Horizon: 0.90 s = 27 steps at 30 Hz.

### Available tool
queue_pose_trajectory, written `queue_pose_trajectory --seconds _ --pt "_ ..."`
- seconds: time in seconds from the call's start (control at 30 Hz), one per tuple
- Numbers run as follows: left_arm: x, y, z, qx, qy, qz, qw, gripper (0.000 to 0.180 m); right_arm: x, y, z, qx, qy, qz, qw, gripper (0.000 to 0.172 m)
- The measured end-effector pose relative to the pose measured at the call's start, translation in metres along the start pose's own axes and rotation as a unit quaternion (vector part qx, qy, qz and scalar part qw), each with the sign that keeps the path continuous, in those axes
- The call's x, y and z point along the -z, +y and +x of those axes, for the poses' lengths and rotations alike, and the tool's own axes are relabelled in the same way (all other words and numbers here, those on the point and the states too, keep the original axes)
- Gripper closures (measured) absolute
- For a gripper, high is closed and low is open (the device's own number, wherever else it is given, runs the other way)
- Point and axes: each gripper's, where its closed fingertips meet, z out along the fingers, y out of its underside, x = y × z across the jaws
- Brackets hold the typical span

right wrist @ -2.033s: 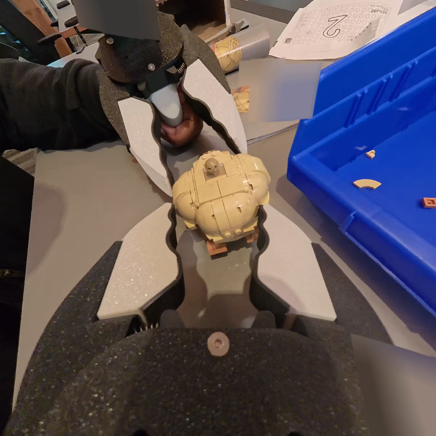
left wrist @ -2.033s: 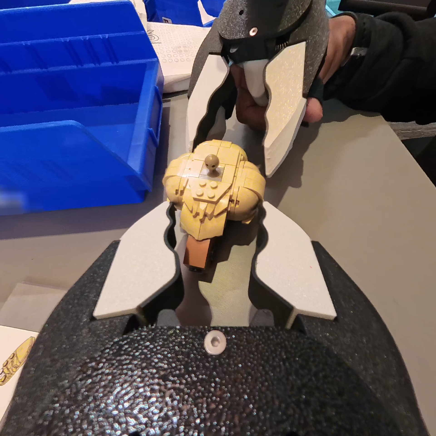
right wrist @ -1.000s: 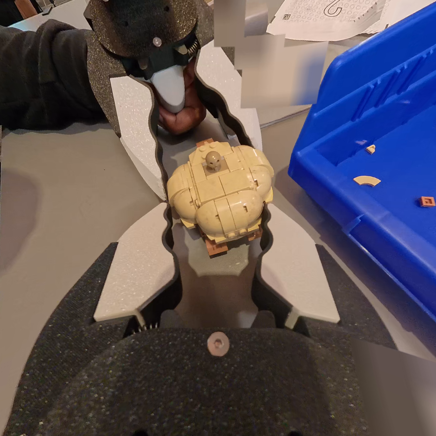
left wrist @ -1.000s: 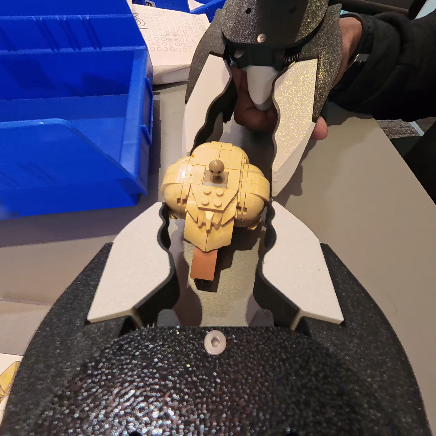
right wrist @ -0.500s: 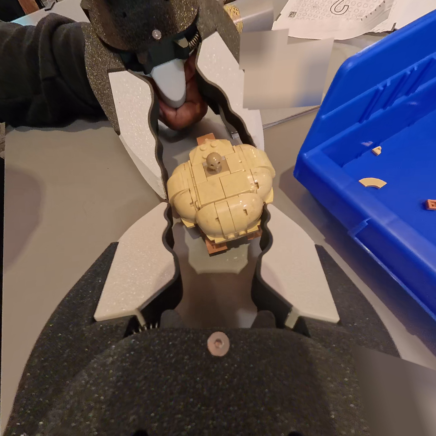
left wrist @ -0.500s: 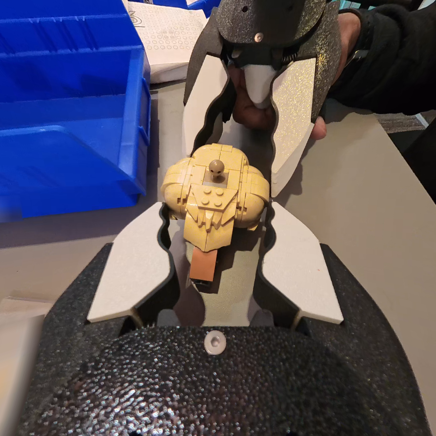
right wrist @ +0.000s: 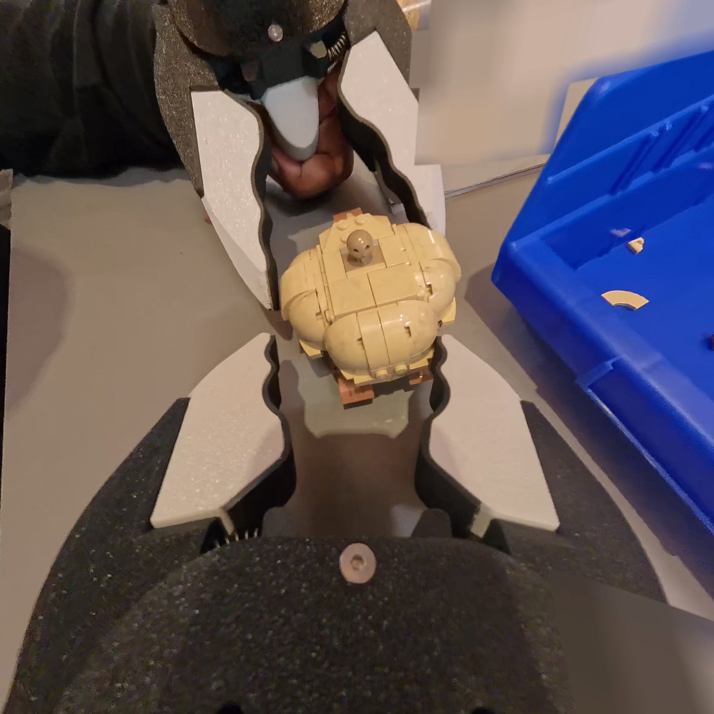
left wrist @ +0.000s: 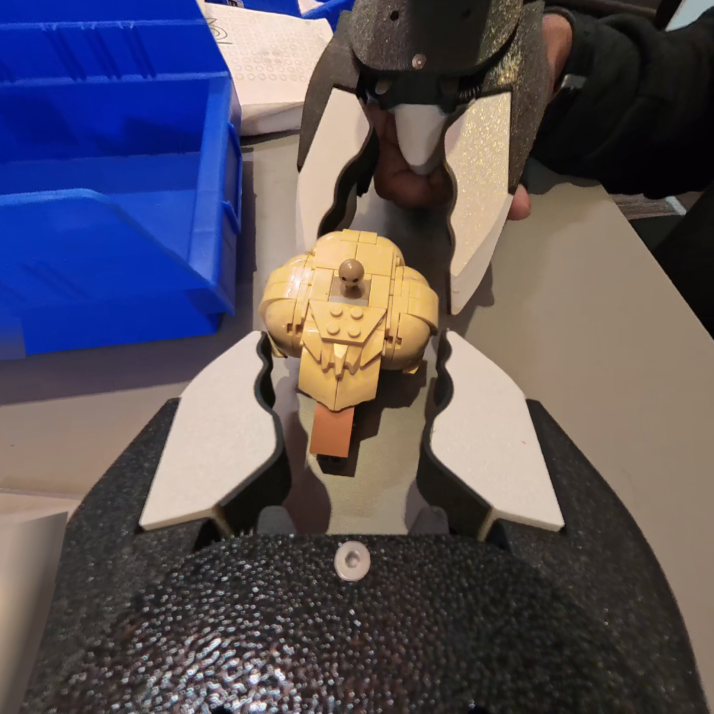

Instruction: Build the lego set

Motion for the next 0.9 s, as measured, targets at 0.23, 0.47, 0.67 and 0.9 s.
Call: queue_pose_trajectory --seconds 0.23,0.47,0.67,0.9 --pt "-0.002 0.008 0.0 -0.028 -0.018 -0.026 0.999 0.101 -0.003 0.002 0.002 0.011 0.013 -0.011 1.0 0.105" --pt "-0.001 0.008 -0.001 -0.04 -0.022 -0.033 0.998 0.104 -0.003 0.0 0.001 0.024 0.019 -0.009 0.999 0.105" --pt "0.004 -0.001 0.005 0.022 0.013 -0.021 0.999 0.105 0.005 -0.01 -0.005 -0.009 -0.02 0.021 1.0 0.106" --pt "0.003 0.0 0.006 0.034 0.019 -0.027 0.999 0.105 0.005 -0.009 -0.005 -0.022 -0.022 0.013 0.999 0.106"
